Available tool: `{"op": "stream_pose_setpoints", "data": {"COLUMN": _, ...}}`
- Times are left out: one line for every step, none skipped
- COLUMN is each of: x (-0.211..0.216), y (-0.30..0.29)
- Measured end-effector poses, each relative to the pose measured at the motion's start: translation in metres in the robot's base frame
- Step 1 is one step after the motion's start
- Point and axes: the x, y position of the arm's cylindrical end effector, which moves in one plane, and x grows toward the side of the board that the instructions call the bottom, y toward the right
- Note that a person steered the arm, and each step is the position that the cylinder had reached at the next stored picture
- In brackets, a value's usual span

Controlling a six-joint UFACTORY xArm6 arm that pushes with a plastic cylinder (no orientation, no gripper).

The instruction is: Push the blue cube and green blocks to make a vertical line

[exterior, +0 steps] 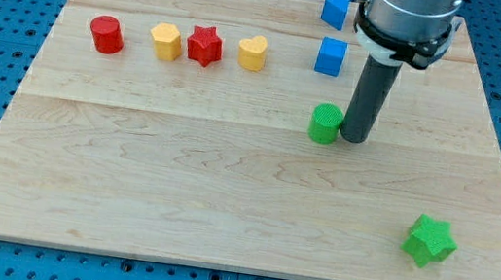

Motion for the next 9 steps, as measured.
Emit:
{"op": "stream_pose_setpoints", "data": {"x": 0.028, "y": 0.026}}
{"op": "stream_pose_setpoints", "data": {"x": 0.126, "y": 0.109}}
{"op": "stream_pose_setpoints", "data": {"x": 0.178, "y": 0.133}}
{"op": "stream_pose_setpoints", "data": {"x": 0.179, "y": 0.111}}
{"op": "stream_pose_setpoints", "data": {"x": 0.149, "y": 0.062}}
{"op": "stream_pose_setpoints", "data": {"x": 0.126, "y": 0.009}}
{"op": "stream_pose_setpoints", "data": {"x": 0.133, "y": 0.012}}
{"op": "stream_pose_setpoints", "data": {"x": 0.133, "y": -0.004}}
{"op": "stream_pose_setpoints", "data": {"x": 0.134, "y": -0.013}}
